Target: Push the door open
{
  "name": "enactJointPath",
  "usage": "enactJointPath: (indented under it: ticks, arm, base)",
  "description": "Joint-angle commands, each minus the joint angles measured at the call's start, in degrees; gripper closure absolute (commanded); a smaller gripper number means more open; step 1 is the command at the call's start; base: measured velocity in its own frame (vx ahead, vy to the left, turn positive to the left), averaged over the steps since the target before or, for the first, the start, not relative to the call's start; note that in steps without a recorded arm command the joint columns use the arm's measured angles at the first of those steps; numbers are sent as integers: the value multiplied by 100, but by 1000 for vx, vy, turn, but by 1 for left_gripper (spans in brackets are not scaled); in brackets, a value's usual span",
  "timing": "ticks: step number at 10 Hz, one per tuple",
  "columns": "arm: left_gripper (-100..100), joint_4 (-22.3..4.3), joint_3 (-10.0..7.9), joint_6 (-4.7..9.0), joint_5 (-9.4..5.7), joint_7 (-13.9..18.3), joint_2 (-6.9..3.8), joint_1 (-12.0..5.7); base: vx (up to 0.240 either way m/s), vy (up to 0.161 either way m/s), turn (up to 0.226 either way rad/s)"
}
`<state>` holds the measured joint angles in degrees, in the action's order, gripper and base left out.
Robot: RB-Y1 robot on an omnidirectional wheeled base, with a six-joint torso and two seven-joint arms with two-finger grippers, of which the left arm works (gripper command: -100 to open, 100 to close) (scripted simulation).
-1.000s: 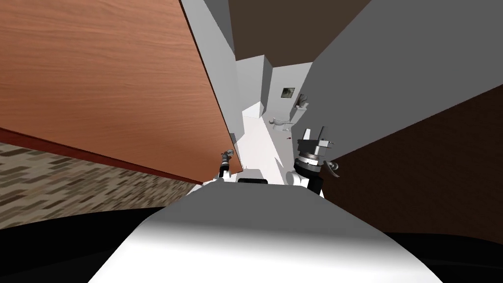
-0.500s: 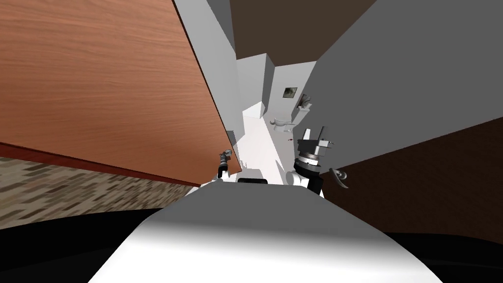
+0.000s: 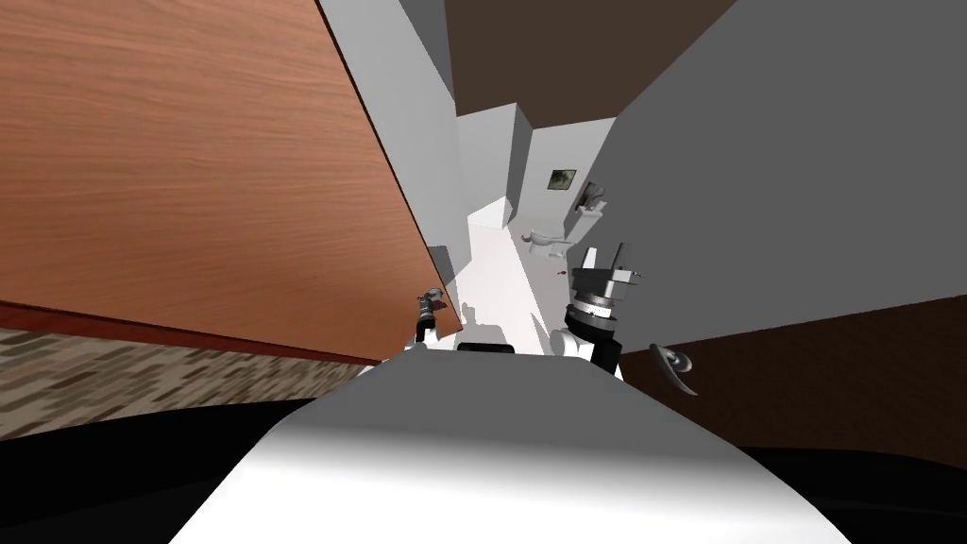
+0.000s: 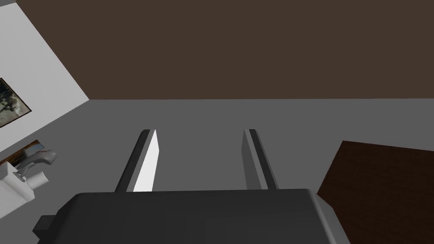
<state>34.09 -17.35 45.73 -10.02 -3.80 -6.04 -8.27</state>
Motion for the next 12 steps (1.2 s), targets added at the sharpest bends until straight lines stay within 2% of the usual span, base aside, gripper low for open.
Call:
enactJointPath:
  ticks: [1,2,3,9,10,12]
  arm:
    - [100,158,-85,-19,-40,-41,-21,52]
    - [100,151,-200,-13,-106,-81,-29,58]
    - [100,151,-200,-13,-106,-81,-29,58]
    - [100,131,-518,1,-289,-194,-40,77]
    - [100,147,-509,-30,-278,-200,-38,122]
    - [100,153,-663,-11,-370,-258,-69,135]
  base:
    - [164,-20,47]
    - [191,-39,51]
    - [167,-35,58]
    - [178,-45,57]
    - [85,-9,46]
    - [155,-1,45]
